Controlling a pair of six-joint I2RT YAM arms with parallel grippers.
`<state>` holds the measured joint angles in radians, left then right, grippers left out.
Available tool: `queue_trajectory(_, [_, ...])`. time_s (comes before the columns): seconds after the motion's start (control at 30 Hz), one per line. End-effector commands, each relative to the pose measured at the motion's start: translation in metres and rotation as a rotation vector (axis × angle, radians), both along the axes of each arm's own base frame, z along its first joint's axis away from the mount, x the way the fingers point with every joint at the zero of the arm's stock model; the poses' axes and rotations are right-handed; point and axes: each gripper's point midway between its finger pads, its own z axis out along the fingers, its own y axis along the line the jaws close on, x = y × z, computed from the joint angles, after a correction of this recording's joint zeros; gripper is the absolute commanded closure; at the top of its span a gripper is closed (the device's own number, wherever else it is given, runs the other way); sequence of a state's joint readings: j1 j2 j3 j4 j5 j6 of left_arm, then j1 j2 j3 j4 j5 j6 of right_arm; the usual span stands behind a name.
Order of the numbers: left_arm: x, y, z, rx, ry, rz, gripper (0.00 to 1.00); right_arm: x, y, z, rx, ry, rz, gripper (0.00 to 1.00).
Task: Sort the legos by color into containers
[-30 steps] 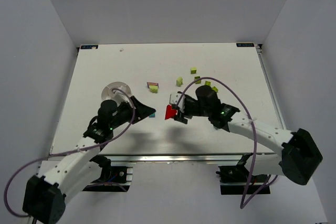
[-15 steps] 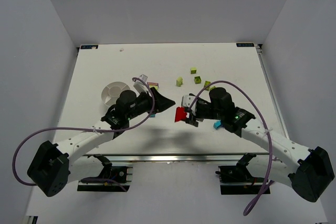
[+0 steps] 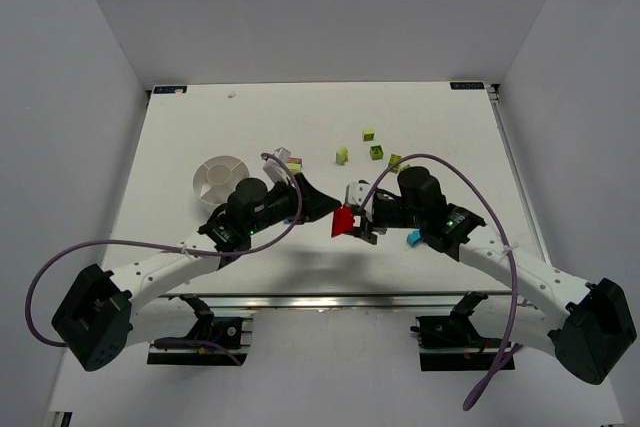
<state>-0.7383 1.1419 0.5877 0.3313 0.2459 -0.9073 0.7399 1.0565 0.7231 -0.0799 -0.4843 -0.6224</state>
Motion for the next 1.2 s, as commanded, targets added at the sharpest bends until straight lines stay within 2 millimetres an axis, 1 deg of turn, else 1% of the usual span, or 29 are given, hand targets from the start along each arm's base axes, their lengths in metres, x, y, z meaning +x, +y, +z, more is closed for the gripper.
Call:
queue_trajectory(0.0, [0.001, -0.001, 0.001, 0.001, -0.026, 0.006, 0.32, 0.002, 0.008, 0.025, 0.062, -0.031, 0.021, 1.00])
queue_trajectory(0.03, [0.001, -0.002, -0.002, 0.010, -0.020, 0.004, 0.32, 0.001, 0.008, 0.026, 0.067, -0.032, 0.023, 1.00])
queue_trajectory(0.13, [0.001, -0.004, -0.004, 0.017, -0.017, -0.003, 0.34, 0.001, 0.008, 0.028, 0.072, -0.033, 0.023, 1.00])
queue_trajectory(0.3, [-0.001, -0.008, -0.003, 0.007, -0.024, -0.016, 0.35, 0.001, 0.008, 0.032, 0.088, -0.042, 0.021, 1.00])
queue_trajectory(0.4, [-0.002, -0.009, -0.001, -0.003, -0.024, -0.021, 0.37, 0.003, 0.008, 0.033, 0.091, -0.051, 0.014, 1.00])
queue_trajectory(0.5, [-0.005, -0.011, 0.000, -0.021, -0.031, -0.040, 0.43, 0.004, 0.008, 0.033, 0.090, -0.063, 0.017, 1.00])
queue_trajectory(0.6, [-0.006, -0.012, -0.001, -0.027, -0.024, -0.048, 0.44, 0.004, 0.009, 0.033, 0.091, -0.066, 0.019, 1.00])
queue_trajectory(0.87, [-0.009, -0.013, -0.004, -0.023, -0.015, -0.060, 0.44, 0.004, 0.007, 0.033, 0.086, -0.082, 0.017, 1.00])
queue_trajectory(0.9, [-0.008, -0.013, -0.005, -0.023, -0.013, -0.060, 0.44, 0.007, 0.009, 0.039, 0.104, -0.106, 0.015, 1.00])
queue_trajectory(1.17, [-0.011, -0.015, -0.009, -0.019, -0.002, -0.071, 0.43, 0.007, 0.008, 0.043, 0.114, -0.121, 0.014, 1.00])
